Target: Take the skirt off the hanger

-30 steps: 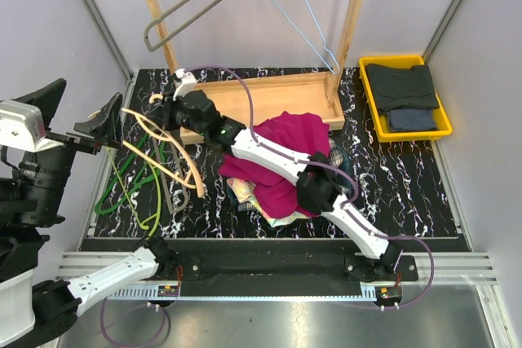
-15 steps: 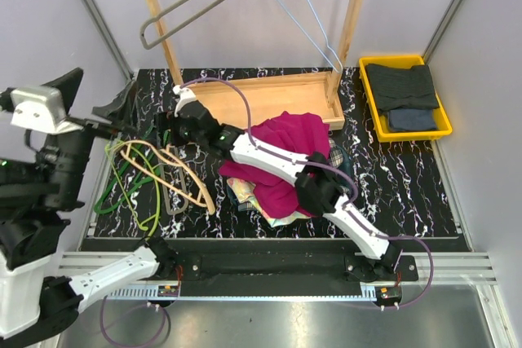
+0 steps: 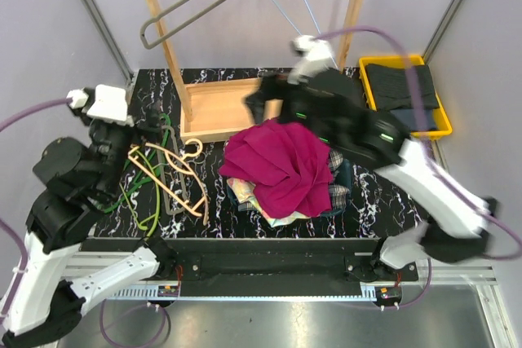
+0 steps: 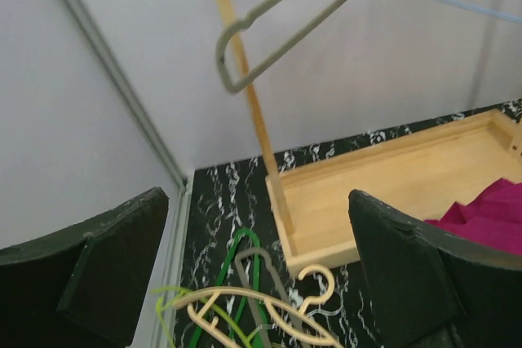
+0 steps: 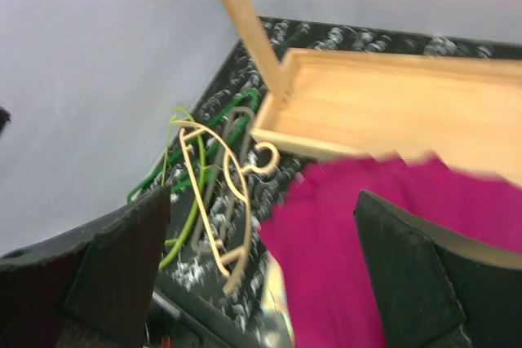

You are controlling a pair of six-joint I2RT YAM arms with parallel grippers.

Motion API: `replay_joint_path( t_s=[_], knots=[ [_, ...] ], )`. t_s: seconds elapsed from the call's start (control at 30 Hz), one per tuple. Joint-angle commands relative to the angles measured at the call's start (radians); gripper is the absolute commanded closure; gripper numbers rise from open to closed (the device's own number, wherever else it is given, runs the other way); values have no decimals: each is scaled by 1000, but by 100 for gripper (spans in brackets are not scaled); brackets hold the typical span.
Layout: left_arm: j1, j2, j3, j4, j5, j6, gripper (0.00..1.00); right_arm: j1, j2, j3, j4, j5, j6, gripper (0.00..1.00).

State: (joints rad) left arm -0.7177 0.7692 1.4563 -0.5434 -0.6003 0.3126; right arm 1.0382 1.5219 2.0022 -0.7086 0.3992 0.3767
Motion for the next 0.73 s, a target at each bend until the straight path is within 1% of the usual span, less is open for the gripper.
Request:
replay_joint_path(
  t_s=[0.0, 0.03, 0.07, 0.1, 0.2, 0.3, 0.7],
  knots=[
    [61, -99, -63, -6, -23, -108, 1, 5, -294, -284, -107, 161, 92, 0],
    [98, -110, -66, -48, 3, -134, 1, 3, -342, -346, -114, 162, 103, 0],
    [113, -113, -65, -75, 11, -159, 1, 3, -421, -367, -142, 167, 129, 0],
    [121, -119, -71, -122, 34, -193, 1, 5, -454, -390, -163, 168, 142, 0],
    [135, -142, -92, -157, 43, -210, 1, 3, -532, -390, -245, 162, 180, 0],
    [139, -128, -80, -173, 45, -216, 1, 5, -552, -372, -293, 153, 200, 0],
    [141, -77, -42, -148, 63, -205, 1, 3, -491, -326, -285, 145, 116, 0]
  ],
)
